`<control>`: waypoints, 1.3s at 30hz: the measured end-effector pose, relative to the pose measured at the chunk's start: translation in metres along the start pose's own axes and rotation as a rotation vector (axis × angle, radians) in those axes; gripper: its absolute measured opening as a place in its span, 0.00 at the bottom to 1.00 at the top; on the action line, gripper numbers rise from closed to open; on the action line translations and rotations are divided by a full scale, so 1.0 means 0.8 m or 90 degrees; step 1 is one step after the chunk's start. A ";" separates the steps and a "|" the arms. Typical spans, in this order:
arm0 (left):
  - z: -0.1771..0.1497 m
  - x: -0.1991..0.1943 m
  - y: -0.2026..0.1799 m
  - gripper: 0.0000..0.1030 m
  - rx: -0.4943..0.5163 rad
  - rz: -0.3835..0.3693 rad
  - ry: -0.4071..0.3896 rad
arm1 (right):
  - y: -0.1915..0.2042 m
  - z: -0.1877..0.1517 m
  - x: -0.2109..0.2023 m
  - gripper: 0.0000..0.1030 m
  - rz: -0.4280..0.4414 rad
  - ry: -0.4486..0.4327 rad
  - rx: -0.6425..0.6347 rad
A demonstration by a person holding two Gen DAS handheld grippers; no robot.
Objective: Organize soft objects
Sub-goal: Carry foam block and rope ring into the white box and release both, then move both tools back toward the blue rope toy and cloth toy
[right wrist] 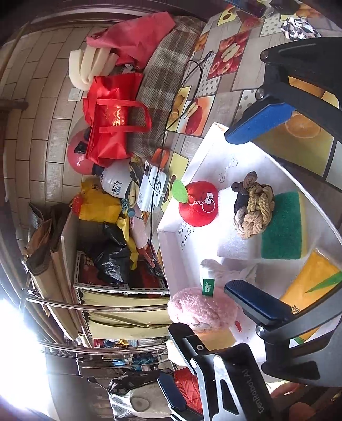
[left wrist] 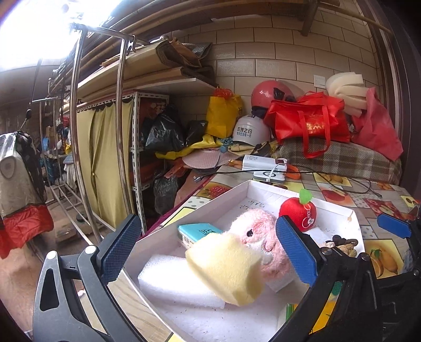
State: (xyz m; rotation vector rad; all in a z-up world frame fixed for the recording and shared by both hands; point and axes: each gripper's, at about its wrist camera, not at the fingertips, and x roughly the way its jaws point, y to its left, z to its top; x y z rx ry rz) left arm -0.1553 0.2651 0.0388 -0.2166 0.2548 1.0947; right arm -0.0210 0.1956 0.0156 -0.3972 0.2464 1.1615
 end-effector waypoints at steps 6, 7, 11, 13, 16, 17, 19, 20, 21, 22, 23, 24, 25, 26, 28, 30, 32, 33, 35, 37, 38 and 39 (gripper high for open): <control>-0.003 -0.008 0.000 1.00 -0.006 -0.002 -0.003 | 0.002 -0.003 -0.015 1.00 -0.045 -0.022 -0.006; -0.004 -0.011 0.001 1.00 -0.009 -0.009 -0.002 | 0.000 -0.004 -0.019 1.00 -0.048 -0.024 -0.005; -0.010 -0.031 -0.001 1.00 -0.020 -0.041 -0.003 | -0.017 -0.015 -0.041 1.00 -0.050 -0.031 0.023; -0.014 -0.044 -0.009 1.00 -0.016 -0.061 -0.011 | -0.035 -0.024 -0.063 1.00 -0.051 -0.054 0.062; -0.018 -0.060 -0.030 1.00 0.010 -0.104 -0.018 | -0.070 -0.042 -0.101 1.00 -0.057 -0.104 0.124; -0.019 -0.063 -0.040 1.00 0.020 -0.119 -0.015 | -0.081 -0.047 -0.110 1.00 -0.051 -0.108 0.138; -0.024 -0.070 -0.061 1.00 0.034 -0.143 0.002 | -0.103 -0.056 -0.115 1.00 -0.017 -0.087 0.170; -0.026 -0.072 -0.072 1.00 0.035 -0.162 0.016 | -0.114 -0.060 -0.111 1.00 -0.001 -0.057 0.189; -0.028 -0.074 -0.083 1.00 0.037 -0.185 0.025 | -0.126 -0.065 -0.104 1.00 0.011 -0.020 0.205; -0.029 -0.078 -0.095 1.00 0.043 -0.203 0.030 | -0.137 -0.070 -0.098 1.00 0.019 0.015 0.221; -0.031 -0.083 -0.109 1.00 0.057 -0.209 0.032 | -0.148 -0.075 -0.095 1.00 0.019 0.038 0.236; -0.033 -0.089 -0.125 1.00 0.081 -0.209 0.029 | -0.160 -0.081 -0.098 1.00 0.019 0.044 0.249; -0.035 -0.095 -0.138 1.00 0.100 -0.216 0.024 | -0.171 -0.085 -0.105 1.00 0.015 0.036 0.256; -0.037 -0.100 -0.151 1.00 0.115 -0.229 0.020 | -0.181 -0.087 -0.112 1.00 0.003 0.022 0.255; -0.038 -0.104 -0.174 1.00 0.133 -0.255 0.029 | -0.201 -0.091 -0.128 1.00 -0.047 0.007 0.233; -0.041 -0.096 -0.198 1.00 0.152 -0.272 0.065 | -0.226 -0.094 -0.133 1.00 -0.092 0.013 0.230; -0.045 -0.083 -0.226 1.00 0.177 -0.266 0.106 | -0.261 -0.102 -0.133 1.00 -0.123 0.029 0.261; -0.046 -0.078 -0.238 1.00 0.185 -0.267 0.122 | -0.277 -0.106 -0.132 1.00 -0.135 0.036 0.277; -0.049 -0.069 -0.254 1.00 0.190 -0.264 0.145 | -0.304 -0.116 -0.131 1.00 -0.140 0.047 0.316; -0.050 -0.064 -0.263 1.00 0.188 -0.261 0.157 | -0.320 -0.124 -0.133 1.00 -0.132 0.050 0.348; -0.051 -0.063 -0.266 1.00 0.188 -0.261 0.160 | -0.323 -0.125 -0.133 1.00 -0.125 0.052 0.355; -0.052 -0.063 -0.268 1.00 0.190 -0.260 0.162 | -0.324 -0.126 -0.131 1.00 -0.118 0.055 0.357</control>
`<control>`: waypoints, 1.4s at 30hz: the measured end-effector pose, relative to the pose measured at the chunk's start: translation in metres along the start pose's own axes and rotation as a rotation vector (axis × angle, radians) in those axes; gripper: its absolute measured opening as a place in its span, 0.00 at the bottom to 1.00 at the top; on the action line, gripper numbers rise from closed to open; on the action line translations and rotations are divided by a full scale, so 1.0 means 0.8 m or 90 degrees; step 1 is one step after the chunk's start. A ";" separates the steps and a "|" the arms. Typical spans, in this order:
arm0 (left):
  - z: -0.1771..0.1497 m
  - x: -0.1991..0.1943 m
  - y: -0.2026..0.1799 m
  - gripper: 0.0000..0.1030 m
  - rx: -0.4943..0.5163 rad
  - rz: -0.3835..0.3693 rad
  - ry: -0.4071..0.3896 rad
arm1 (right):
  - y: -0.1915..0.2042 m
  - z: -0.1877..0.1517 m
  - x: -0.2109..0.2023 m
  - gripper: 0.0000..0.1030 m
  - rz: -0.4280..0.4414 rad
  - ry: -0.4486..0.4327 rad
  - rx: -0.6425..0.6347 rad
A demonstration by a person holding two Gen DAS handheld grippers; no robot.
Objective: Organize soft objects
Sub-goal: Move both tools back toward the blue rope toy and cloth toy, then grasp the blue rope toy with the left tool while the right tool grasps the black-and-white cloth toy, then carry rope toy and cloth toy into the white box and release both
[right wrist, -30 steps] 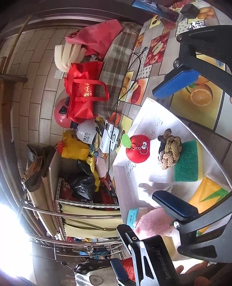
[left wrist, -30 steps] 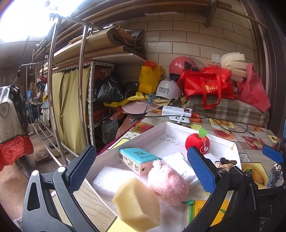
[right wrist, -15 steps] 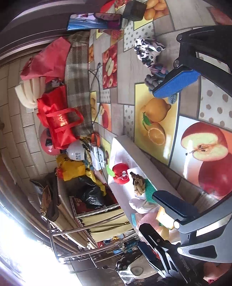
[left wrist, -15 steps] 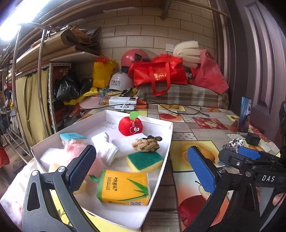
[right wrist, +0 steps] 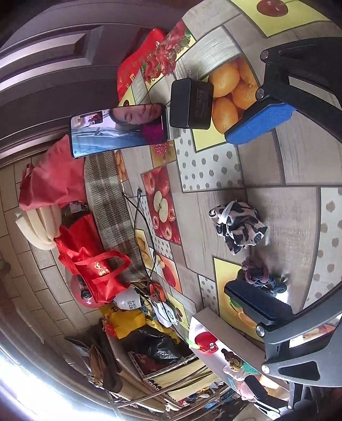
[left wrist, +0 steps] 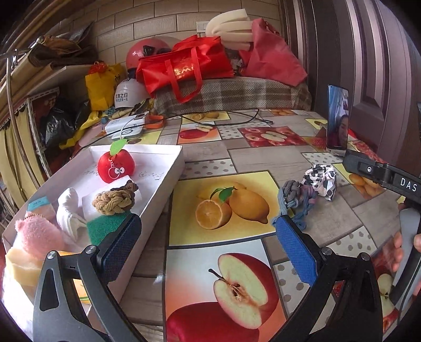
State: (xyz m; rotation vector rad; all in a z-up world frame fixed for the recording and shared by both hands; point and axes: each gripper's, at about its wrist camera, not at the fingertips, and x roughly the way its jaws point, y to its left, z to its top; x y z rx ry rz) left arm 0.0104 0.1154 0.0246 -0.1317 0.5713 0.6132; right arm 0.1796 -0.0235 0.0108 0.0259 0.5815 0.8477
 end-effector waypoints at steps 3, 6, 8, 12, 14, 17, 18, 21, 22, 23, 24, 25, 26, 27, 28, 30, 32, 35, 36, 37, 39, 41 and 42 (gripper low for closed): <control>0.001 0.005 -0.005 1.00 0.010 0.004 0.010 | 0.005 0.000 0.006 1.00 0.004 0.018 -0.013; 0.002 0.012 -0.009 1.00 0.018 0.008 0.026 | 0.005 0.002 0.015 1.00 0.005 0.033 -0.014; 0.002 0.015 -0.010 1.00 0.020 0.007 0.033 | 0.000 0.005 0.022 1.00 0.009 0.044 -0.004; 0.002 0.020 -0.013 1.00 0.028 -0.001 0.046 | -0.012 0.008 0.040 1.00 0.022 0.082 0.022; 0.003 0.023 -0.015 1.00 0.030 -0.007 0.053 | -0.015 0.008 0.046 0.99 0.028 0.095 0.032; 0.005 0.030 -0.020 1.00 0.034 -0.026 0.066 | -0.019 0.011 0.051 0.91 0.035 0.097 0.042; 0.006 0.033 -0.023 1.00 0.039 -0.038 0.070 | -0.019 0.012 0.053 0.90 0.035 0.097 0.042; 0.009 0.041 -0.039 1.00 0.070 -0.088 0.084 | -0.013 0.015 0.060 0.79 0.036 0.103 0.028; 0.010 0.043 -0.046 1.00 0.081 -0.099 0.086 | -0.008 0.016 0.063 0.76 0.037 0.107 0.016; 0.013 0.047 -0.053 1.00 0.092 -0.104 0.085 | -0.001 0.017 0.066 0.73 0.036 0.110 0.001; 0.017 0.050 -0.061 1.00 0.103 -0.107 0.082 | 0.006 0.017 0.068 0.71 0.030 0.113 -0.016; 0.020 0.054 -0.068 1.00 0.113 -0.110 0.080 | 0.013 0.016 0.070 0.70 0.022 0.116 -0.032; 0.023 0.059 -0.076 1.00 0.124 -0.110 0.082 | 0.018 0.016 0.072 0.69 0.012 0.119 -0.045; 0.026 0.066 -0.083 1.00 0.135 -0.110 0.089 | 0.021 0.015 0.074 0.69 0.001 0.124 -0.055; 0.029 0.074 -0.089 1.00 0.144 -0.115 0.098 | 0.023 0.014 0.077 0.69 -0.007 0.129 -0.061; 0.033 0.087 -0.099 0.99 0.156 -0.118 0.116 | 0.021 0.014 0.083 0.67 -0.012 0.144 -0.062; 0.034 0.101 -0.107 0.94 0.169 -0.123 0.142 | 0.019 0.013 0.090 0.61 -0.010 0.165 -0.059; 0.037 0.116 -0.109 0.83 0.166 -0.138 0.166 | 0.021 0.012 0.096 0.58 -0.007 0.180 -0.062; 0.039 0.118 -0.108 0.66 0.159 -0.142 0.169 | 0.023 0.011 0.096 0.57 -0.005 0.181 -0.068; 0.040 0.119 -0.106 0.50 0.152 -0.150 0.169 | 0.026 0.011 0.096 0.51 0.001 0.182 -0.073; 0.040 0.117 -0.104 0.30 0.143 -0.145 0.164 | 0.027 0.010 0.096 0.36 0.012 0.181 -0.077; 0.041 0.115 -0.102 0.26 0.137 -0.133 0.156 | 0.026 0.011 0.093 0.30 0.017 0.175 -0.073; 0.041 0.113 -0.100 0.26 0.132 -0.130 0.149 | 0.025 0.011 0.092 0.29 0.016 0.172 -0.070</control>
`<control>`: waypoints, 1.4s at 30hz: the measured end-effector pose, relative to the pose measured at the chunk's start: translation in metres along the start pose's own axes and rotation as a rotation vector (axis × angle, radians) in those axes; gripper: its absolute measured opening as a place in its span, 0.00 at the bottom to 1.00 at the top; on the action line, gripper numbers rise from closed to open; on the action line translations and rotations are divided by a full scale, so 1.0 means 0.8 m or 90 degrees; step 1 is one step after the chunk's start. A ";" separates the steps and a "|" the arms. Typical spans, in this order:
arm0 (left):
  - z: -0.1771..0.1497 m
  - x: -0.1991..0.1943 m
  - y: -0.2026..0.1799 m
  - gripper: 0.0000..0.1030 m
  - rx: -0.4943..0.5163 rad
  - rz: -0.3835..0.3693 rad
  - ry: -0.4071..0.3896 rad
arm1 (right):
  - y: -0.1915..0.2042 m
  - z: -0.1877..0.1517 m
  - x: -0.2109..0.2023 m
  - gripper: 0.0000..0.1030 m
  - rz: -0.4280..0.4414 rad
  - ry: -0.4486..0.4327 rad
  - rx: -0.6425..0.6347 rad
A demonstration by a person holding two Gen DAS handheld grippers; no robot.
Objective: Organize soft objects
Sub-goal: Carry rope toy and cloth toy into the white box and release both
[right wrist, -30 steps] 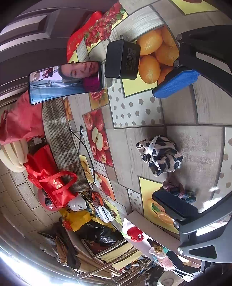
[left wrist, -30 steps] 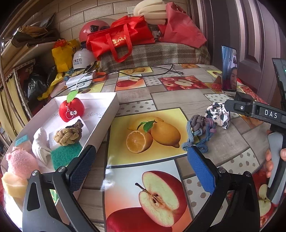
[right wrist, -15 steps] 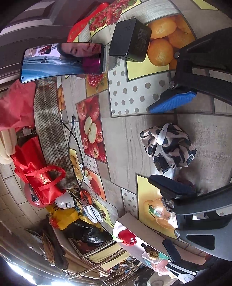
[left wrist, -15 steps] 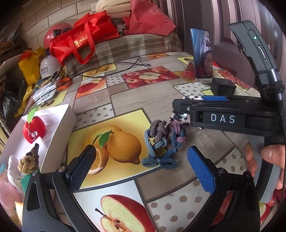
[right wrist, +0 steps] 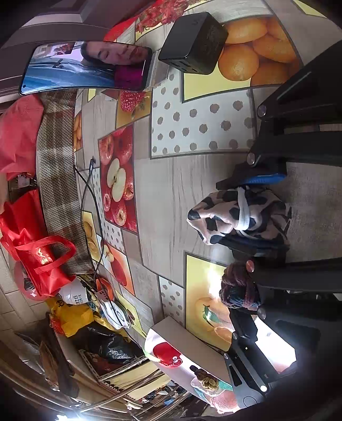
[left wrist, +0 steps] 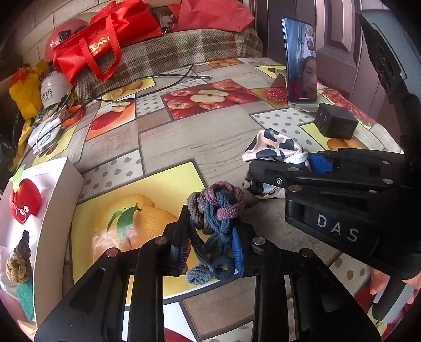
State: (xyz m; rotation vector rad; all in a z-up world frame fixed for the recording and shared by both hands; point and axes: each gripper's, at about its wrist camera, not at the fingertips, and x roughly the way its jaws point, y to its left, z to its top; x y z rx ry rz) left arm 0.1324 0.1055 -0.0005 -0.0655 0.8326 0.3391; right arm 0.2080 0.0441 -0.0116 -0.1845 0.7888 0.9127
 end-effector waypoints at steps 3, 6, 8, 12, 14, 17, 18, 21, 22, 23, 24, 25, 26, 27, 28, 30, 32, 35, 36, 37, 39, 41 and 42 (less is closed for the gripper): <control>-0.002 -0.014 0.006 0.26 -0.017 0.019 -0.035 | -0.003 0.000 -0.003 0.27 -0.001 -0.009 0.011; -0.005 -0.030 0.011 0.26 -0.034 0.049 -0.082 | -0.004 0.000 -0.008 0.27 0.000 -0.022 0.013; -0.008 -0.042 0.015 0.26 -0.049 0.070 -0.113 | -0.002 0.000 -0.012 0.27 0.000 -0.033 0.013; -0.015 -0.064 0.026 0.26 -0.082 0.102 -0.166 | -0.001 -0.001 -0.022 0.27 0.002 -0.064 0.014; -0.020 -0.072 0.030 0.26 -0.096 0.112 -0.182 | 0.003 -0.002 -0.028 0.27 0.001 -0.084 0.008; -0.030 -0.090 0.035 0.26 -0.111 0.132 -0.216 | 0.016 -0.003 -0.038 0.27 -0.008 -0.118 -0.014; -0.035 -0.095 0.035 0.26 -0.111 0.139 -0.225 | 0.021 -0.004 -0.041 0.27 -0.009 -0.129 -0.020; -0.048 -0.111 0.034 0.26 -0.106 0.154 -0.245 | 0.037 -0.009 -0.051 0.27 -0.012 -0.164 -0.032; -0.053 -0.115 0.034 0.26 -0.103 0.160 -0.250 | 0.043 -0.011 -0.056 0.27 -0.017 -0.177 -0.040; -0.058 -0.120 0.034 0.26 -0.103 0.164 -0.253 | 0.049 -0.014 -0.062 0.27 -0.020 -0.193 -0.047; -0.064 -0.125 0.036 0.26 -0.106 0.167 -0.258 | 0.055 -0.019 -0.069 0.27 -0.018 -0.209 -0.051; -0.069 -0.130 0.039 0.26 -0.109 0.169 -0.260 | 0.060 -0.022 -0.073 0.27 -0.017 -0.219 -0.053; -0.075 -0.135 0.042 0.26 -0.113 0.171 -0.262 | 0.066 -0.025 -0.078 0.27 -0.017 -0.230 -0.058; -0.080 -0.140 0.045 0.26 -0.116 0.174 -0.262 | 0.074 -0.028 -0.083 0.27 -0.020 -0.244 -0.066; -0.087 -0.145 0.048 0.26 -0.118 0.178 -0.263 | 0.080 -0.031 -0.087 0.27 -0.021 -0.252 -0.071; -0.098 -0.155 0.056 0.26 -0.121 0.183 -0.267 | 0.094 -0.039 -0.091 0.27 -0.015 -0.259 -0.078; -0.109 -0.164 0.066 0.26 -0.130 0.192 -0.270 | 0.111 -0.049 -0.086 0.27 -0.007 -0.239 -0.091; -0.127 -0.178 0.084 0.26 -0.142 0.204 -0.272 | 0.144 -0.066 -0.097 0.27 -0.007 -0.266 -0.137; -0.133 -0.183 0.090 0.26 -0.143 0.209 -0.271 | 0.154 -0.071 -0.098 0.27 -0.008 -0.267 -0.153; -0.139 -0.187 0.096 0.26 -0.144 0.214 -0.272 | 0.163 -0.075 -0.100 0.27 -0.006 -0.271 -0.165; -0.152 -0.197 0.112 0.26 -0.147 0.232 -0.272 | 0.179 -0.082 -0.102 0.27 -0.001 -0.276 -0.182; -0.165 -0.206 0.133 0.26 -0.160 0.249 -0.273 | 0.193 -0.087 -0.102 0.27 0.005 -0.277 -0.191; -0.171 -0.211 0.146 0.26 -0.171 0.257 -0.273 | 0.198 -0.088 -0.102 0.27 0.008 -0.277 -0.192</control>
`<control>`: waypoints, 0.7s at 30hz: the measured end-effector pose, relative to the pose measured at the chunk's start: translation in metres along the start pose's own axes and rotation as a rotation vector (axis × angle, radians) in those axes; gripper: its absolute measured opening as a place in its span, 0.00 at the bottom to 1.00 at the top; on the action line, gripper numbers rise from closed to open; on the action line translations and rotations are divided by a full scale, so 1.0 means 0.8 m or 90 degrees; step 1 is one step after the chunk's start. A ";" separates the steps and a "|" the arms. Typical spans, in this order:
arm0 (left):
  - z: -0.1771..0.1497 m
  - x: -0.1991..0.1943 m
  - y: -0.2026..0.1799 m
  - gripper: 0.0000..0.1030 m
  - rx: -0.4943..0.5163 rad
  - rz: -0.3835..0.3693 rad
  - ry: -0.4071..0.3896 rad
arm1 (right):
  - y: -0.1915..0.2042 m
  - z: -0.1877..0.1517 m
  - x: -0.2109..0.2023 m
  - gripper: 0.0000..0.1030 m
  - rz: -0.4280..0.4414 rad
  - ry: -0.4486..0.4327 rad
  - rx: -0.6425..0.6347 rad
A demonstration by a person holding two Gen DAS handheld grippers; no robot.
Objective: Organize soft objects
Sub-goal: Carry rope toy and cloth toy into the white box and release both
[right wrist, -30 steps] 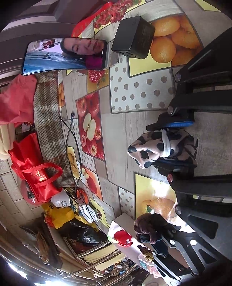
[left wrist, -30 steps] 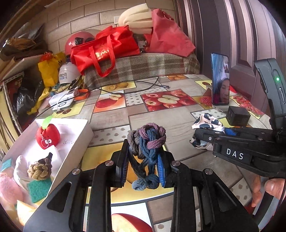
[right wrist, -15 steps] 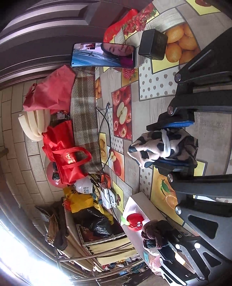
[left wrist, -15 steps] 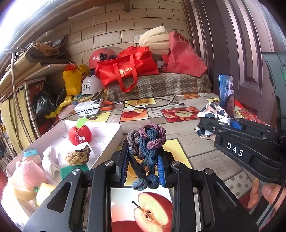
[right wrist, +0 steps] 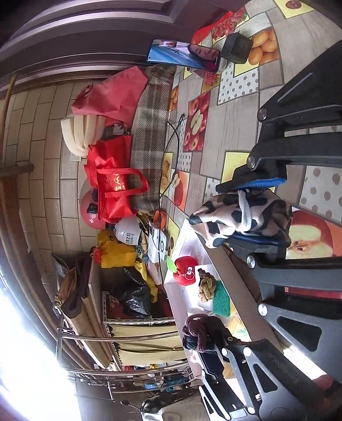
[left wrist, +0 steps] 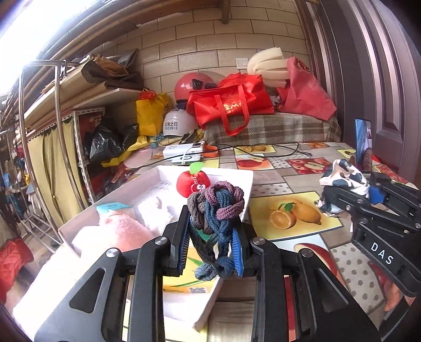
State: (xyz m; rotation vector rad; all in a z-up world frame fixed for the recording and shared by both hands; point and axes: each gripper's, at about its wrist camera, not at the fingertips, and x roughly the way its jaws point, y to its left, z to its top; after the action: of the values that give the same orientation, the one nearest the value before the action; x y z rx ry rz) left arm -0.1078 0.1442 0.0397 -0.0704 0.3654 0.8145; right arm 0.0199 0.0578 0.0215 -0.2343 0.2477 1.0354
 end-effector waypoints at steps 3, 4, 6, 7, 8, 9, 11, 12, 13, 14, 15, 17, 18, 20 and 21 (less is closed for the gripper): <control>-0.004 0.004 0.048 0.26 -0.035 0.037 0.009 | 0.016 0.001 0.004 0.27 0.007 0.002 -0.004; -0.005 0.007 0.064 0.26 -0.047 0.051 0.011 | 0.022 0.001 0.006 0.27 0.008 0.003 -0.006; -0.004 0.015 0.090 0.26 -0.063 0.080 0.015 | 0.031 0.003 0.010 0.27 0.010 0.002 -0.010; -0.004 0.020 0.102 0.26 -0.070 0.092 0.017 | 0.036 0.003 0.012 0.27 0.012 0.002 -0.008; -0.004 0.025 0.112 0.26 -0.075 0.103 0.018 | 0.037 0.004 0.015 0.26 0.014 0.002 -0.005; -0.004 0.030 0.120 0.26 -0.082 0.111 0.021 | 0.039 0.005 0.018 0.26 0.015 0.002 0.000; -0.004 0.040 0.139 0.26 -0.105 0.116 0.031 | 0.042 0.007 0.023 0.26 0.017 0.006 0.006; -0.004 0.045 0.146 0.26 -0.117 0.116 0.036 | 0.044 0.008 0.027 0.26 0.018 0.009 0.009; -0.004 0.049 0.152 0.26 -0.127 0.118 0.037 | 0.046 0.009 0.030 0.26 0.020 0.010 0.011; -0.004 0.052 0.157 0.26 -0.134 0.119 0.035 | 0.049 0.010 0.034 0.26 0.021 0.011 0.011; -0.002 0.056 0.160 0.26 -0.137 0.120 0.031 | 0.052 0.012 0.038 0.26 0.023 0.011 0.010; 0.002 0.065 0.161 0.26 -0.135 0.120 0.030 | 0.060 0.016 0.049 0.26 0.029 0.013 0.006; 0.004 0.070 0.161 0.26 -0.133 0.116 0.032 | 0.065 0.019 0.056 0.26 0.031 0.016 0.003; 0.006 0.077 0.161 0.26 -0.134 0.109 0.034 | 0.077 0.024 0.072 0.26 0.038 0.024 -0.003; 0.008 0.079 0.162 0.26 -0.135 0.107 0.031 | 0.083 0.027 0.079 0.26 0.041 0.023 -0.007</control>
State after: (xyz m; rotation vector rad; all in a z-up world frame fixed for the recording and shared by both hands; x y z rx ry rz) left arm -0.1600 0.2786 0.0337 -0.2605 0.3328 1.0177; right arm -0.0053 0.1485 0.0176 -0.2563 0.2843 1.0970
